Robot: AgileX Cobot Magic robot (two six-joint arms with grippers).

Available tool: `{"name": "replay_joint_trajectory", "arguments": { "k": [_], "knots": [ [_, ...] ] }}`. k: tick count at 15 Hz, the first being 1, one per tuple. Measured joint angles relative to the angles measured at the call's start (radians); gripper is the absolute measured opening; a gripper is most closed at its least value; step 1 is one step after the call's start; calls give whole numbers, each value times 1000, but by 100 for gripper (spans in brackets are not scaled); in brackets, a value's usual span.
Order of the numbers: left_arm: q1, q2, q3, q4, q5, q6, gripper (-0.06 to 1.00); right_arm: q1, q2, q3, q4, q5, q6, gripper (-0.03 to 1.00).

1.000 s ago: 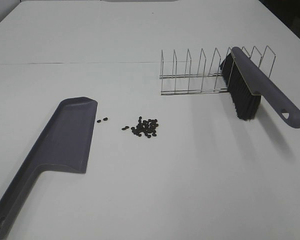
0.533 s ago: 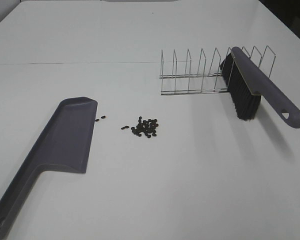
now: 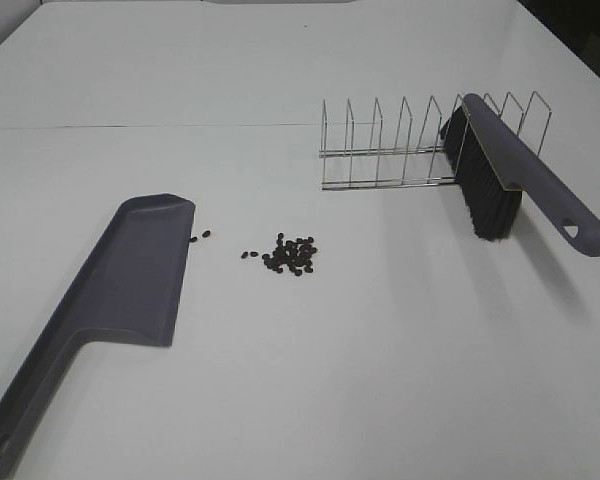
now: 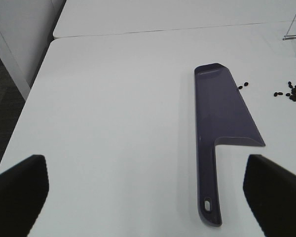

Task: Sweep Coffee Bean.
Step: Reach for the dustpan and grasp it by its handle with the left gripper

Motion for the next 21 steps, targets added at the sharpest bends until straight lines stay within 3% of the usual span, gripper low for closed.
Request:
{"name": "replay_joint_trajectory", "arguments": {
  "k": [8,13,21],
  "knots": [
    [0,39,-7,0,4,-3,99,0,0,0,0,0,0,98],
    [0,434,-118,16,106,2,99,0,0,0,4,0,0,98],
    [0,767,-137,18,45,12,99,0,0,0,4,0,0,98]
  ]
}}
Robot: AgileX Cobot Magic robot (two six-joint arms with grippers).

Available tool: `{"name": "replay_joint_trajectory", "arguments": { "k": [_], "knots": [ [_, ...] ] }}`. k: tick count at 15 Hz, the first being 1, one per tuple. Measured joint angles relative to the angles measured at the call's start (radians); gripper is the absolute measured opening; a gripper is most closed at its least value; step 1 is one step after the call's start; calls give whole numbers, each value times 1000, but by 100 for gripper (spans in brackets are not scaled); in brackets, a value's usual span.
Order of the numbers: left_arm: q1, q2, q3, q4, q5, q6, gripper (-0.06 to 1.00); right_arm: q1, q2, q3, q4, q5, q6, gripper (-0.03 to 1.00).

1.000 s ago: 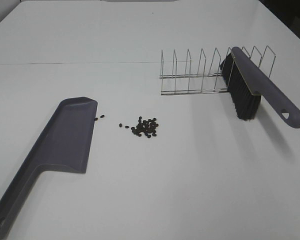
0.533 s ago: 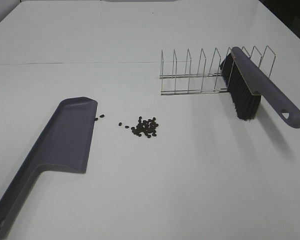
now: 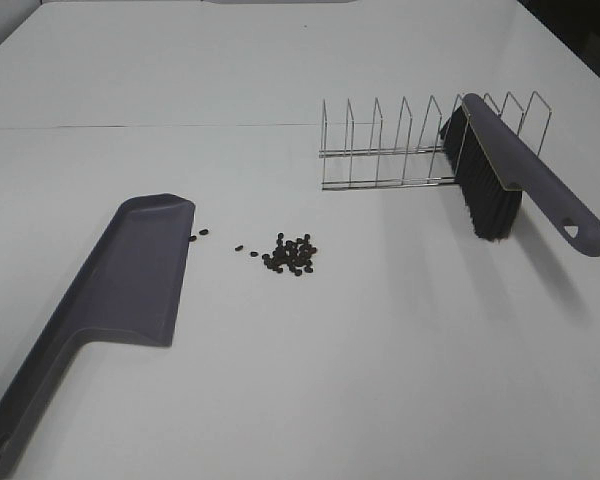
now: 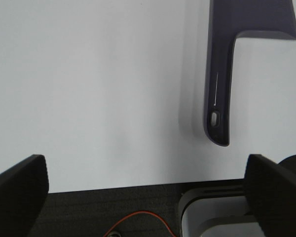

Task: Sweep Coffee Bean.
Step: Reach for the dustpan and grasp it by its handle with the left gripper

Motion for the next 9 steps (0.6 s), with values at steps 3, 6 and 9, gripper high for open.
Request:
{"name": "replay_joint_trajectory", "arguments": {
  "k": [3,6,9],
  "knots": [
    [0,209,0,-7,-47,3,99,0,0,0,0,0,0,98],
    [-35,335,-2,-5,-96,-36,99,0,0,0,0,0,0,98],
    [-219,467,-2,21,-208,-197,96,0,0,0,0,0,0,98]
  ]
}}
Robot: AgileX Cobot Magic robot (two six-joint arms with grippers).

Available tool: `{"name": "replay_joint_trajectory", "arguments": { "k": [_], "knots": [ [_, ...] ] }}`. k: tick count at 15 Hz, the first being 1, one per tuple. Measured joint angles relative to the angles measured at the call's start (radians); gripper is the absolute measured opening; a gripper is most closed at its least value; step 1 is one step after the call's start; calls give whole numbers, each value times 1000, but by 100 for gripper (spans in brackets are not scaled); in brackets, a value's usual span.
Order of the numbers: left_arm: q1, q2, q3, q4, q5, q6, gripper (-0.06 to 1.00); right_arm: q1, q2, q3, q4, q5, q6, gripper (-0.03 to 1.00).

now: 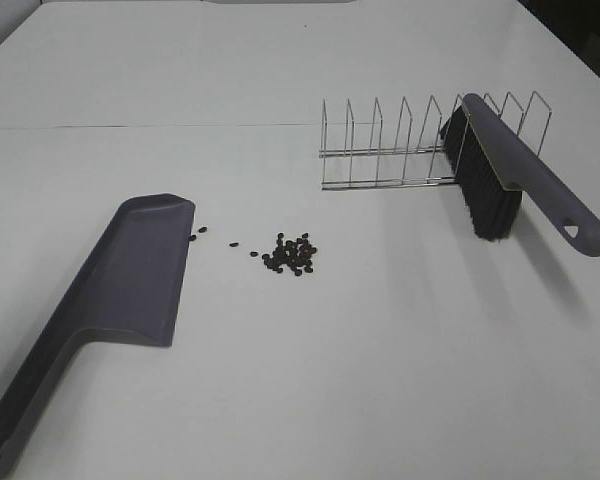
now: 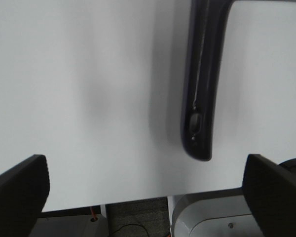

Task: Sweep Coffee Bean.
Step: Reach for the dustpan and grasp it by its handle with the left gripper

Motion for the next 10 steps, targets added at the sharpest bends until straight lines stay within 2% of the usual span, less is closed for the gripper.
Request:
{"name": "replay_joint_trajectory", "arguments": {
  "k": [2,4,8,10],
  "knots": [
    [-51,114,0,32,-107,-108,95,0,0,0,0,0,0,98],
    [-94,237,-22,56,-199,-144,95,0,0,0,0,0,0,98],
    [-125,399,-103,55,-227,-140,94,0,0,0,0,0,0,98],
    [-125,448,-117,55,-229,-152,90,0,0,0,0,0,0,98]
  ]
}}
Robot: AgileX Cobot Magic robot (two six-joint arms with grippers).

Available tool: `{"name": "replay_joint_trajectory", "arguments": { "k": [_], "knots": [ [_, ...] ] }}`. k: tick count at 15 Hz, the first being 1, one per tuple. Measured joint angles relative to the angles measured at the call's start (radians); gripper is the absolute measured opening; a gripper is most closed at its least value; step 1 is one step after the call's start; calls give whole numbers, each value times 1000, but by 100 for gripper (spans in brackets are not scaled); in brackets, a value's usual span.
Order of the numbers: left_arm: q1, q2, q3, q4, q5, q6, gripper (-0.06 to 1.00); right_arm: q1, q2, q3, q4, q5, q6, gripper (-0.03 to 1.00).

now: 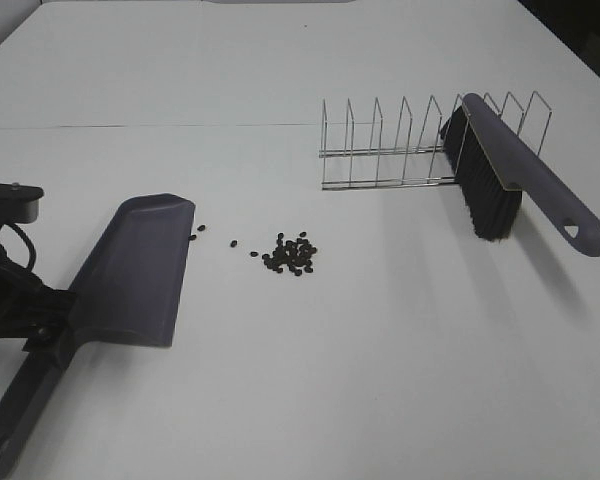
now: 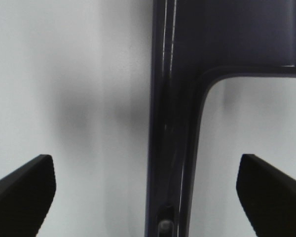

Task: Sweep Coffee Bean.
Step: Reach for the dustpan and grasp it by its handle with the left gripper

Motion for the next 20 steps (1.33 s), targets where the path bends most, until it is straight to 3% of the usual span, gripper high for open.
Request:
{"name": "replay_joint_trajectory", "arguments": {
  "k": [4,11,13,20],
  "knots": [
    [0,120,-53,-11,-22,-11,70,0,0,0,0,0,0,98],
    [-17,219,-80,-32,-92,-14,56,0,0,0,0,0,0,98],
    [-17,220,-82,-33,-118,-14,35,0,0,0,0,0,0,98],
    [-18,222,-82,-14,-136,-12,33,0,0,0,0,0,0,98]
  ]
}}
